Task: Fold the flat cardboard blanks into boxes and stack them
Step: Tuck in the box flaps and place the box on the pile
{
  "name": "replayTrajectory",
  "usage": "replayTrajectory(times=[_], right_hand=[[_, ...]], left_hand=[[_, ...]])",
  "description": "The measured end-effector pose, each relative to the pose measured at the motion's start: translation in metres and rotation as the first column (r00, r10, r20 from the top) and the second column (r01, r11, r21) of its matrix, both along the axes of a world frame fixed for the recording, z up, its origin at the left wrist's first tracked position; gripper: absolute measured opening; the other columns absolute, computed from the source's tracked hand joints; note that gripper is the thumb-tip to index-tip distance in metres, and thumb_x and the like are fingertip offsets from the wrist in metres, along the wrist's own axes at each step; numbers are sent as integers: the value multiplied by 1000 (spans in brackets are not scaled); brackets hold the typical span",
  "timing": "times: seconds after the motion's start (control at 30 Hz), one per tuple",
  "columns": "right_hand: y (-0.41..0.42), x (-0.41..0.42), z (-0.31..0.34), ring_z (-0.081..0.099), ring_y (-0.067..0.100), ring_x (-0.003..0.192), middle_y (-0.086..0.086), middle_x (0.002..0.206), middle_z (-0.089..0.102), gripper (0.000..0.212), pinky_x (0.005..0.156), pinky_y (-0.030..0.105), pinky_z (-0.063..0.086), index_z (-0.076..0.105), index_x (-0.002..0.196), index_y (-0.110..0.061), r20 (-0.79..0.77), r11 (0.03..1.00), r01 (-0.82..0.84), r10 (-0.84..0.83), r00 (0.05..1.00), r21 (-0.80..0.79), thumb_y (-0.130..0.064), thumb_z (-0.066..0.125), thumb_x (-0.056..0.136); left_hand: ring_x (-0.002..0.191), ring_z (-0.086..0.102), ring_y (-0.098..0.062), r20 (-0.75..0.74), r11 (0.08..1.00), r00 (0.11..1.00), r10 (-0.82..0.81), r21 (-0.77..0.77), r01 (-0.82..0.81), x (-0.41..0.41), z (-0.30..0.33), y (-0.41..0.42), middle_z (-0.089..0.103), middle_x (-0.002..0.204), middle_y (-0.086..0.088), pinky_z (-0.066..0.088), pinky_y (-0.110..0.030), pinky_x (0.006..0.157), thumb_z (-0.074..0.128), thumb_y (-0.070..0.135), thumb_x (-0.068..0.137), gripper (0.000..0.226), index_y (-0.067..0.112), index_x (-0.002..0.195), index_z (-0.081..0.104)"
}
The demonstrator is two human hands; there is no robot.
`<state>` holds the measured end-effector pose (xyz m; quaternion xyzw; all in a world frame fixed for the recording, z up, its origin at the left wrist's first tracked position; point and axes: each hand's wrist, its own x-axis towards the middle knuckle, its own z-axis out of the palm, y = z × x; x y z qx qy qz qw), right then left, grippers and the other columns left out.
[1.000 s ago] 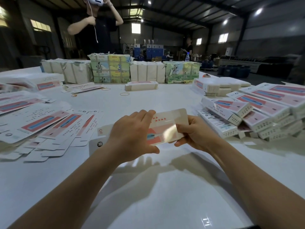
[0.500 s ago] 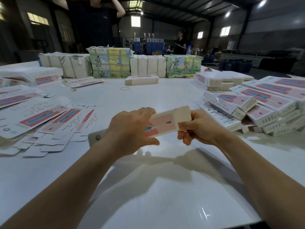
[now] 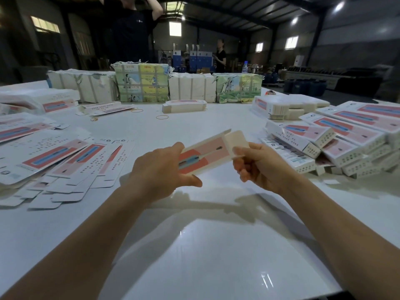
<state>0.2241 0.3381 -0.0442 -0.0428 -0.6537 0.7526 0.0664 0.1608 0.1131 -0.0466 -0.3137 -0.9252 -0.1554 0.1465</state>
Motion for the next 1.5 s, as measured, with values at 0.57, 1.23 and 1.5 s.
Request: replayTrajectory(times=[0.57, 1.23, 1.5], right_hand=[[-33, 0, -23, 64, 16, 70, -5, 73, 67, 19, 75, 43, 55, 74, 99, -10, -377, 695, 531, -381, 844, 485, -7, 59, 87], [-39, -2, -24, 53, 11, 75, 0, 98, 57, 61, 67, 21, 46, 29, 147, -21, -237, 819, 314, -224, 946, 480, -11, 55, 92], [-39, -3, -28, 52, 7, 65, 7, 95, 62, 21, 55, 13, 39, 69, 101, -12, -227, 804, 349, -271, 936, 482, -8, 53, 89]], left_hand=[[66, 53, -6, 100, 997, 992, 77, -17, -76, -12, -9, -6, 52, 84, 17, 41, -25, 55, 66, 71, 65, 55, 37, 100, 41], [90, 55, -10, 20, 1000, 1000, -18, -22, 18, -5, -15, 3, 51, 117, 14, 48, -28, 73, 62, 68, 72, 77, 33, 135, 37], [91, 56, -13, -32, 999, 999, -22, -29, 21, 2, -18, 10, 53, 116, 12, 50, -29, 73, 58, 71, 72, 76, 31, 134, 38]])
